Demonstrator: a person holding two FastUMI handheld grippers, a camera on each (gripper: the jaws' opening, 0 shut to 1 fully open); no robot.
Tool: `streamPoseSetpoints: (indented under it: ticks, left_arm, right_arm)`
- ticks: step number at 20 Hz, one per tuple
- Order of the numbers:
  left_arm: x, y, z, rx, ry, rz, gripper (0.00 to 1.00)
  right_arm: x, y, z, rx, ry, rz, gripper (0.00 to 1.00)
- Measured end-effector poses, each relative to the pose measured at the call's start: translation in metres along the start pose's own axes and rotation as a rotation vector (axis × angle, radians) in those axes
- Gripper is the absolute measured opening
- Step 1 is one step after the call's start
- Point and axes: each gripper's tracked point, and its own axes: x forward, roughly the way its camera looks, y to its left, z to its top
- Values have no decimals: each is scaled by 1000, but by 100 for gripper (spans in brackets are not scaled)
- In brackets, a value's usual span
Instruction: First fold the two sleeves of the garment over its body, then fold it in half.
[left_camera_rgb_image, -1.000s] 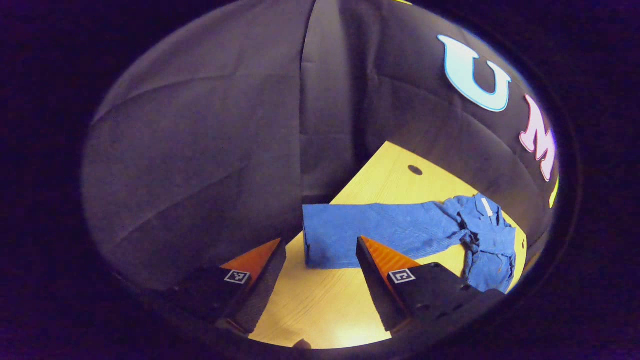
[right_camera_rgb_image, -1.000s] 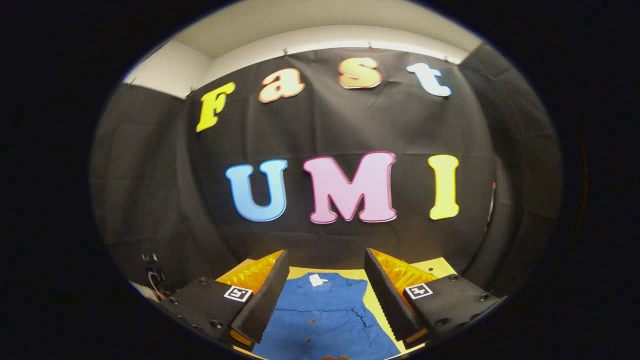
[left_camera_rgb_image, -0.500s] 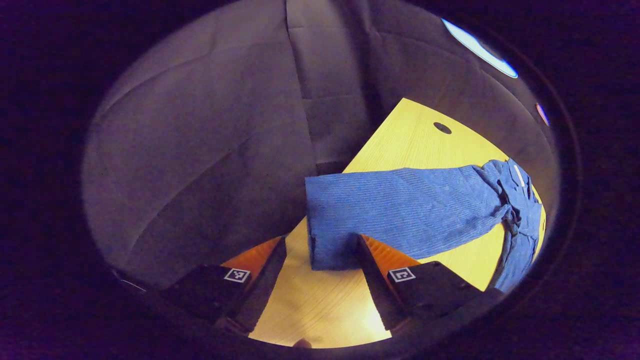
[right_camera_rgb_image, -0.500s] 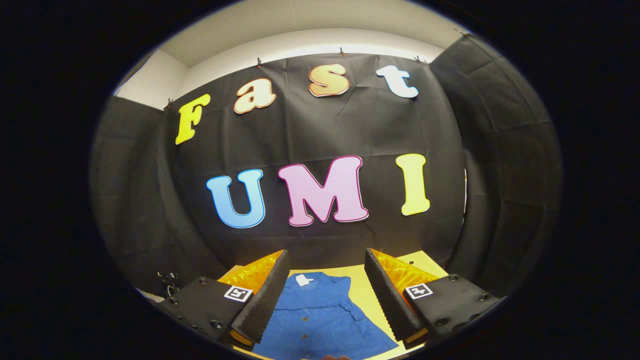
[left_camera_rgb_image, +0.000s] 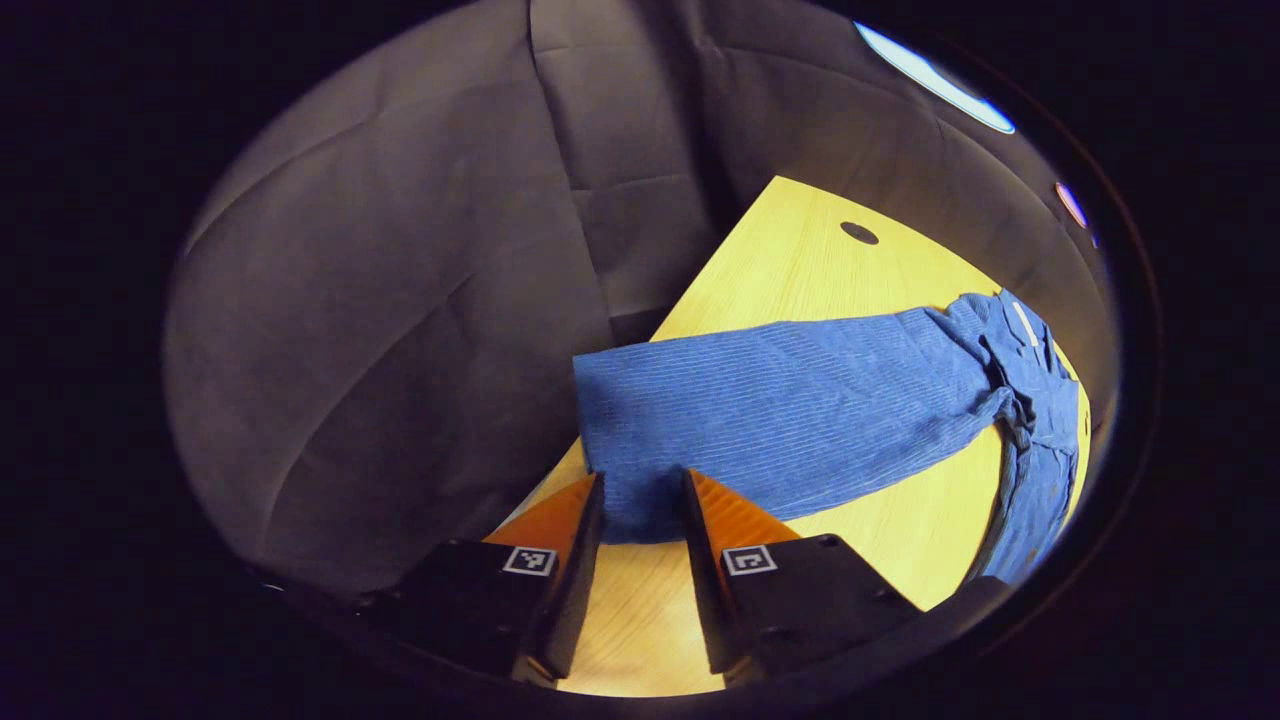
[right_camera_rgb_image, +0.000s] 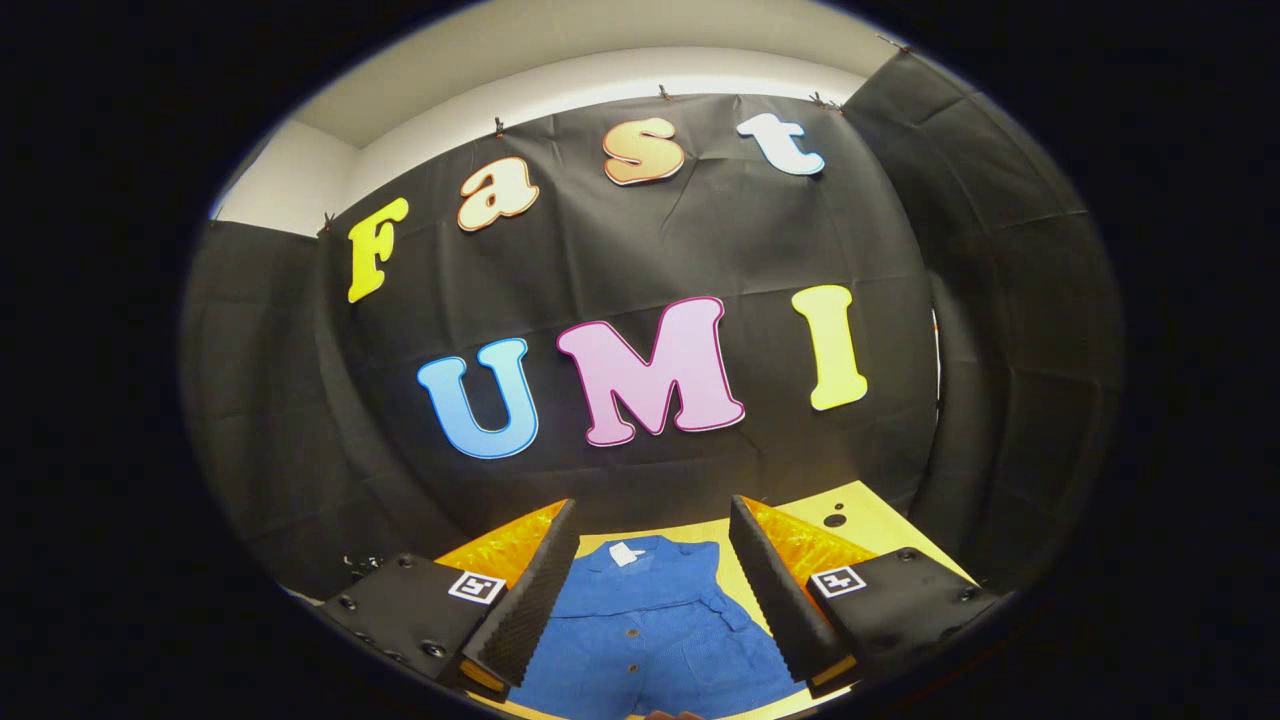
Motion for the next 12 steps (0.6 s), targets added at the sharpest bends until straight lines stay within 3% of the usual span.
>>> streamPoseSetpoints:
  ticks: [2, 3, 5, 12]
  left_arm:
    - [1, -2, -1, 1, 48, -4, 29]
    - [-1, -2, 3, -10, 49, -31, 29]
    - [-3, -2, 6, -70, 62, -40, 3]
    - [-19, -13, 6, -95, 46, -130, 0]
  right_arm:
    - [-1, 0, -1, -2, 8, -2, 95]
    - [-2, 0, -1, -4, 11, -5, 95]
    - [-6, -2, -1, -7, 14, -15, 95]
    - [-26, -26, 6, 17, 1, -59, 95]
